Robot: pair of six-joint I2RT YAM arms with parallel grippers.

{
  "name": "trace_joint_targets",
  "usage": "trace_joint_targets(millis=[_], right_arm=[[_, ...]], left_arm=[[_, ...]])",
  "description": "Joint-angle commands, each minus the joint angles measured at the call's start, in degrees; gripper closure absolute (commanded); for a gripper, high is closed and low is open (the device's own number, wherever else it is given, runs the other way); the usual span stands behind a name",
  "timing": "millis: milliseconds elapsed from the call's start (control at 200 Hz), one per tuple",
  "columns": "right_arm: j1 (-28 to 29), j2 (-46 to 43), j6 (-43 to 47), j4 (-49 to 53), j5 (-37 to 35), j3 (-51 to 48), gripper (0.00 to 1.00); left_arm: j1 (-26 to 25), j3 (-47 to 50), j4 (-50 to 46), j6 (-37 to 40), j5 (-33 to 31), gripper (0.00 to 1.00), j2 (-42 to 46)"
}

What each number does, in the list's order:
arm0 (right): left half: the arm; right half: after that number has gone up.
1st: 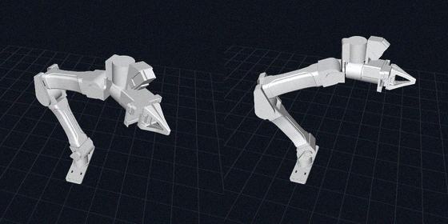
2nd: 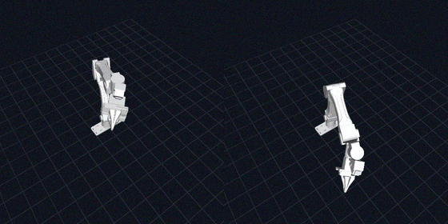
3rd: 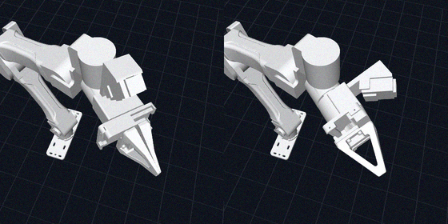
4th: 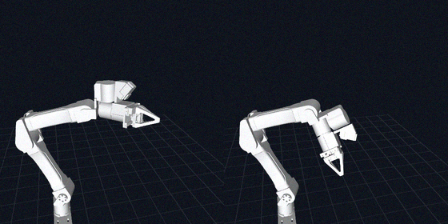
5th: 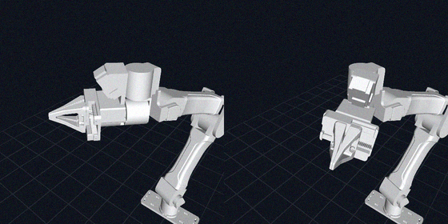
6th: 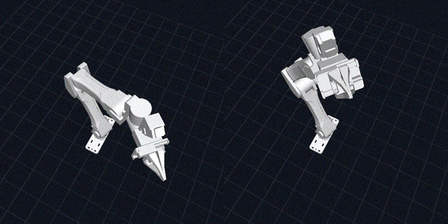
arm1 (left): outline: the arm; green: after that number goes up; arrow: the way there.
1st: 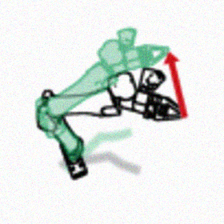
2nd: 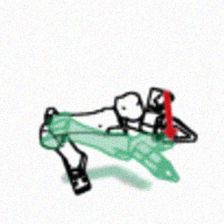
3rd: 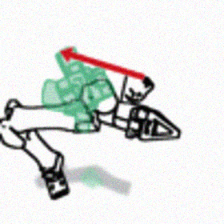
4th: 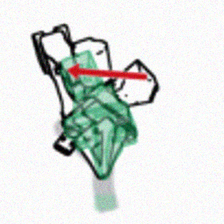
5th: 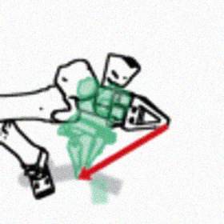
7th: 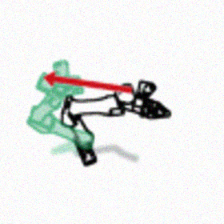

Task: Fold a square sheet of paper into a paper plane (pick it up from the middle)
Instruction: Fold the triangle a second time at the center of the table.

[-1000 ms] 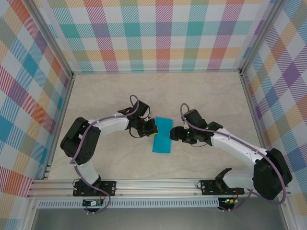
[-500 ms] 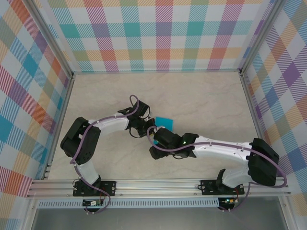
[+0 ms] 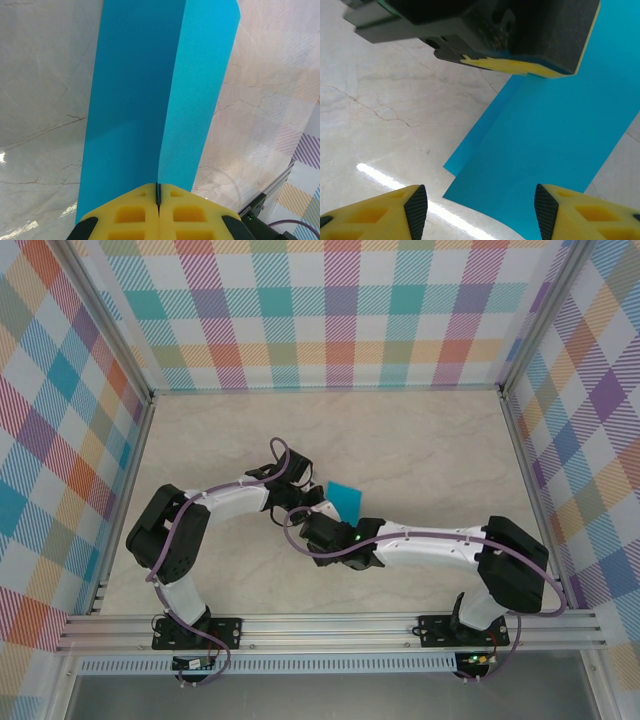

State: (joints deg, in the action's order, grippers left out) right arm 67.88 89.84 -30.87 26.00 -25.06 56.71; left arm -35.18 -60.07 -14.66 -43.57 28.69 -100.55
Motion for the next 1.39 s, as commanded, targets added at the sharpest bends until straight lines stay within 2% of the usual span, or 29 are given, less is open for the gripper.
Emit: trace_joint_targets(millis=[0, 220, 700, 795, 900, 960, 1065, 1240, 1390], right_arm=[[0.7, 1.1, -1.5, 0.8, -2.3, 1.1, 0.42], [0.9, 0.7, -3.0, 1.2, -3.5, 0.4, 0.53], [0.8, -3.4, -3.1, 3.3, -4.9, -2.2, 0.93], [0.8, -3.6, -2.9, 3.6, -4.2, -2.2, 0.99], [0.4, -4.1, -3.2, 3.4, -2.9, -2.4, 0.99], [-0.8, -5.0, -2.8, 2.2, -0.3, -3.1, 1.0], [-3.8, -7.6, -1.7, -2.6, 7.5, -6.0, 1.0], [-10.5, -11.7, -1.8, -8.1, 18.8, -11.4, 0.99], [-17.5, -13.9, -1.1, -11.6, 29.6, -15.3, 0.99]], left_arm=[[-0.4, 0.9, 0.8, -0.4, 0.6, 1.0, 1.2], [-0.4, 1.0, 0.6, -0.3, 0.6, 1.0, 1.4], [-0.4, 1.3, 0.5, -0.5, -0.2, 1.0, 2.2], [-0.4, 0.9, -0.6, -0.5, -0.9, 0.97, 2.5], [-0.4, 0.7, -4.5, -0.5, -4.6, 0.83, 3.8], [-0.4, 1.4, -5.5, -1.1, -7.0, 0.7, 5.4], [-0.4, 2.9, -7.2, -3.1, -11.3, 0.54, 8.8], [-0.5, 9.3, -4.4, -8.3, -14.0, 0.52, 15.0], [-1.9, 13.5, -2.5, -9.2, -14.2, 0.65, 19.0]])
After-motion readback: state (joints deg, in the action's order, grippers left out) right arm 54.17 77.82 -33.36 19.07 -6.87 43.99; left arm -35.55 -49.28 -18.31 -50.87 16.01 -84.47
